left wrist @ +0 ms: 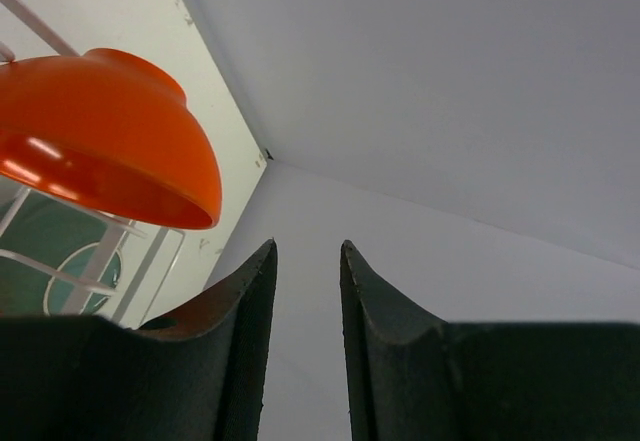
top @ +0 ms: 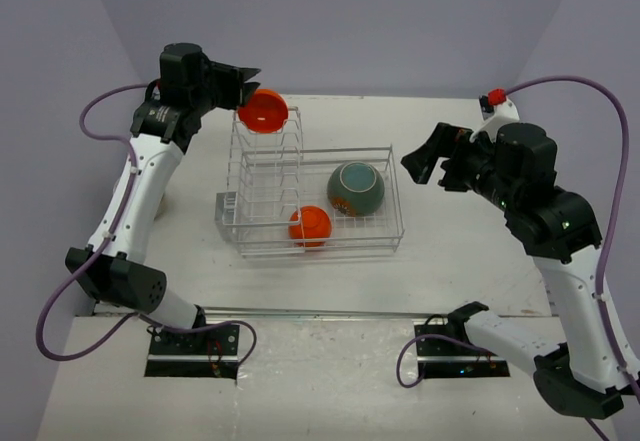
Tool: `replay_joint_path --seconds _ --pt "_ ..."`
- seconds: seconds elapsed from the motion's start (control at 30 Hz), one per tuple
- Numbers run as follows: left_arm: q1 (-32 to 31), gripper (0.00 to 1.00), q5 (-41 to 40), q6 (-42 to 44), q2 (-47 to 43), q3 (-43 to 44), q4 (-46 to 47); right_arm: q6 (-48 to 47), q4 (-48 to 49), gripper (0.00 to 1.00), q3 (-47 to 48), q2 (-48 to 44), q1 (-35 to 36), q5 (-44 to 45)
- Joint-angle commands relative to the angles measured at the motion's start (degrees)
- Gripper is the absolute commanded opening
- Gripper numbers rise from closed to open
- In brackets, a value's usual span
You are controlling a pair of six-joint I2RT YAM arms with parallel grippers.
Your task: Unload the bowls from the dish rack
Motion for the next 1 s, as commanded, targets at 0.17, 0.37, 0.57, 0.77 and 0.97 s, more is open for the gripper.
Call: replay_joint_path --seconds 0.17,0.37,0.57,0.77,0.97 --pt "-0.21 0.33 -0.23 2.6 -4.8 -4.46 -1.65 -0.63 1.73 0.99 -0.16 -0.76 0.36 1.08" --pt "-0.21 0.33 -1.46 3.04 -4.71 -6.05 -1.74 -1.16 1.38 0.99 -0.16 -1.46 0.36 1.08" --pt "-0.21 0.33 -1.72 3.22 -3.39 -6.49 -0.86 -1.86 1.29 0.99 -0.16 -1.55 0.36 1.08" --pt "-0.21 0.33 -2.16 3.48 -2.16 -5.96 0.28 -2.3 1.73 0.99 0.19 -1.29 0.44 1.08" --pt "-0.21 0.34 -1.37 3.48 0.12 -4.73 0.55 -2.39 2.26 0.99 0.28 -0.85 0.36 1.08"
